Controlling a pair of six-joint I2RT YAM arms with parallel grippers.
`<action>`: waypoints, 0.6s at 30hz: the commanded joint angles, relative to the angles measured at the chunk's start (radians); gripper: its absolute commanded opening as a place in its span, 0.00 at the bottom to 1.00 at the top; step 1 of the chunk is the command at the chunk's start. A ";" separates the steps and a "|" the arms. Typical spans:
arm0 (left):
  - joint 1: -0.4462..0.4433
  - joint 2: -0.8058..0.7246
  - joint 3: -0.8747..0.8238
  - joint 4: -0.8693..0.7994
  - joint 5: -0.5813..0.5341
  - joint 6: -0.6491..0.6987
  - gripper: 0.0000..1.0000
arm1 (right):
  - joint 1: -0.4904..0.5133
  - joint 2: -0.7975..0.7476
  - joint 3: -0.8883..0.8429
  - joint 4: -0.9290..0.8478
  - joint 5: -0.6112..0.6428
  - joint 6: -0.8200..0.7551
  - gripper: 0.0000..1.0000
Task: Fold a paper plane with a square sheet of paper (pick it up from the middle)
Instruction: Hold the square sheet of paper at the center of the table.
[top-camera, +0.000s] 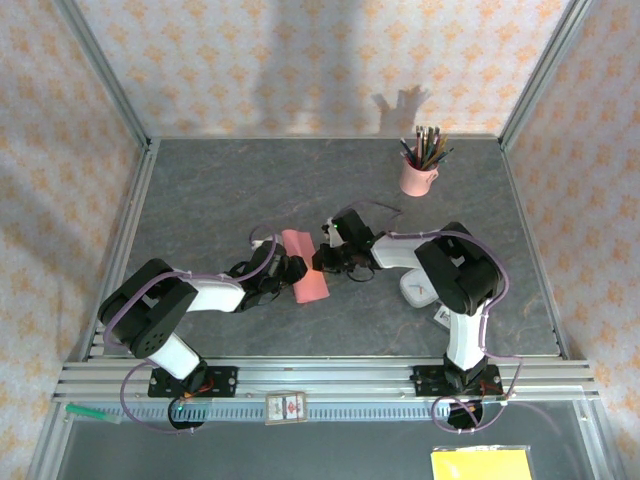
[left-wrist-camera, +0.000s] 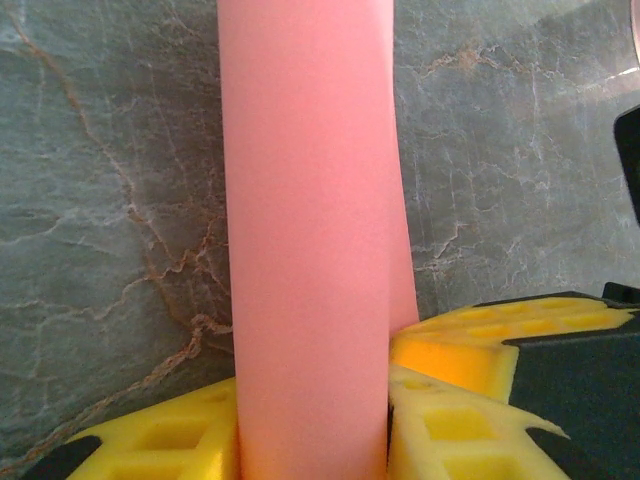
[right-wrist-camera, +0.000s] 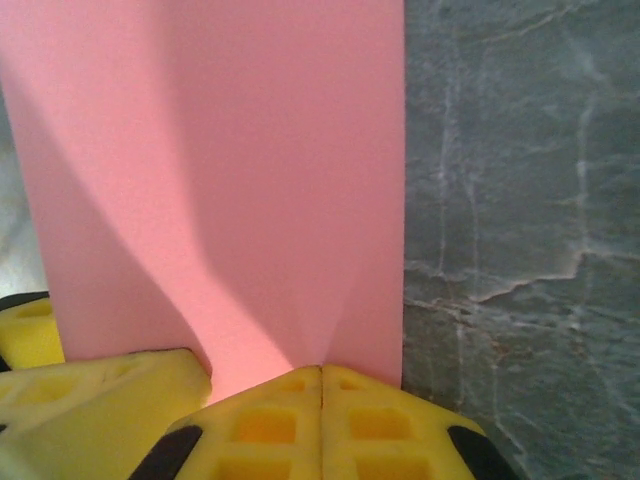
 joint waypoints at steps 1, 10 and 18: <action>0.018 0.144 -0.049 -0.124 -0.129 0.020 0.35 | 0.006 0.029 0.026 -0.076 0.080 -0.006 0.05; 0.018 0.100 -0.011 -0.171 -0.145 0.029 0.39 | 0.006 0.051 0.002 -0.080 0.098 0.010 0.03; 0.019 0.021 0.089 -0.307 -0.194 0.070 0.56 | 0.006 0.057 -0.033 -0.069 0.119 0.027 0.02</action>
